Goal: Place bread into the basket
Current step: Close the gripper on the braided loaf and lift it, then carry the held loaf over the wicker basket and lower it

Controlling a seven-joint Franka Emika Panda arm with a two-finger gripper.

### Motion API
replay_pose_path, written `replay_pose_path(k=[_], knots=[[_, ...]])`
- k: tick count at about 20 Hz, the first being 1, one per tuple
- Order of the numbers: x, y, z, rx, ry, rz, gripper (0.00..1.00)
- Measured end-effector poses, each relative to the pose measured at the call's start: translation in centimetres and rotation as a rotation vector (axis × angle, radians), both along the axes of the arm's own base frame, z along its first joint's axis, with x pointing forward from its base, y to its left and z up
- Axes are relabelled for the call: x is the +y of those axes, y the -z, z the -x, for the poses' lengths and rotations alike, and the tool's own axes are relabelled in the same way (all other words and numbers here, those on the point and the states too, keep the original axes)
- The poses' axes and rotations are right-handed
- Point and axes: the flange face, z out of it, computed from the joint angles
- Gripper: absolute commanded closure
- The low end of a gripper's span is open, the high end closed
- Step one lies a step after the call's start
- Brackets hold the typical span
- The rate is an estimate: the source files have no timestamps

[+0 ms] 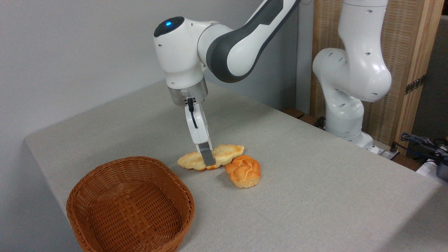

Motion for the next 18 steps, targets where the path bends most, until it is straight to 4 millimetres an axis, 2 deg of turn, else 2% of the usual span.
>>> replay_pose_path(k=[5,7,10,12,14,16,18], knots=[[-0.1,-0.8,0.1,0.046,-0.024,0.016,0.68],[-0.2,-2.3,0.3,0.117,-0.059,0.033,0.68],[0.8,-6.2,-0.6,0.155,-0.108,0.056,0.67],[1.9,-8.8,-1.9,0.141,-0.161,0.137,0.67],[2.9,-10.7,-4.0,0.112,-0.221,0.212,0.67],[3.6,-11.8,-6.9,0.087,-0.287,0.243,0.6],[4.1,-12.1,-10.0,0.044,-0.332,0.254,0.6]])
